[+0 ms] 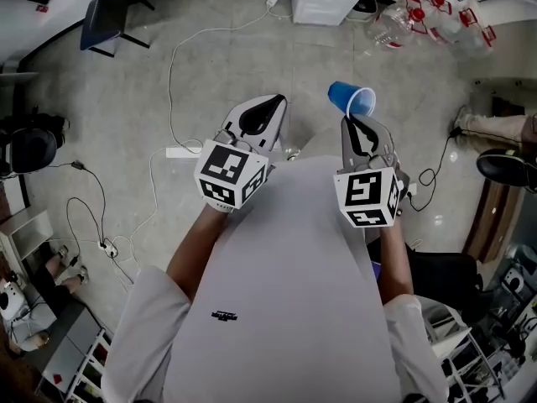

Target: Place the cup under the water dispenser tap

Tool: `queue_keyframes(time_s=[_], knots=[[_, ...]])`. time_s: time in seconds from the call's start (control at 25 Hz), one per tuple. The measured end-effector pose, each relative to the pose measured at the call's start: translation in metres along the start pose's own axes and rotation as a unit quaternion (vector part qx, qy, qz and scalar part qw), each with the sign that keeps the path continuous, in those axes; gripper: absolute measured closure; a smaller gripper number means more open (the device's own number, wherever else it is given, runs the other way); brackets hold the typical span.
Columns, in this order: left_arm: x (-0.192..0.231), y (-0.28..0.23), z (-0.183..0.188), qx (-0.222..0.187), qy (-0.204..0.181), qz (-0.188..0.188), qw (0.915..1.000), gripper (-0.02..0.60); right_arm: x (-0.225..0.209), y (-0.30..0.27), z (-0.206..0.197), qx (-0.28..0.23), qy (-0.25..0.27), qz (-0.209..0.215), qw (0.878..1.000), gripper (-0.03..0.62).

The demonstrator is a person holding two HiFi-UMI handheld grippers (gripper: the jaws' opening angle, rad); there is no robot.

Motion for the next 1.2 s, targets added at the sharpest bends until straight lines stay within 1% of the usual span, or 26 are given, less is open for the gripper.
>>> queue_keyframes(time_s=[0.24, 0.44, 0.64, 0.76, 0.92, 1.2], knots=[[0.005, -0.012, 0.006, 0.003, 0.008, 0.008, 0.9999, 0.575, -0.016, -0.01, -0.005, 0.003, -0.018, 0.008, 1.0, 0.573], [0.017, -0.045, 0.015, 0.017, 0.007, 0.019, 0.9996, 0.575, -0.049, -0.037, -0.005, -0.003, -0.024, 0.021, 0.999, 0.572], [0.034, -0.099, 0.038, 0.034, 0.008, 0.032, 0.9989, 0.575, -0.106, -0.076, 0.003, -0.01, -0.028, 0.031, 0.999, 0.572], [0.043, -0.139, 0.064, 0.037, 0.003, 0.039, 0.9985, 0.575, -0.149, -0.101, 0.009, -0.01, -0.034, 0.034, 0.999, 0.572], [0.049, -0.189, 0.105, 0.038, -0.011, 0.04, 0.9985, 0.575, -0.203, -0.129, 0.024, -0.014, -0.015, 0.037, 0.999, 0.572], [0.06, -0.258, 0.14, 0.049, -0.005, 0.059, 0.997, 0.575, -0.275, -0.169, 0.041, -0.025, 0.008, 0.054, 0.998, 0.572]])
Point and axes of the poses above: the fingertips, and each gripper's own axes: y backward along the fingers, x to its left, z out of its top, the point moved 3 cm from there along y, backward along the fingers, and after that the axes turned 2 degrees about -y, right-handed, at the moved point
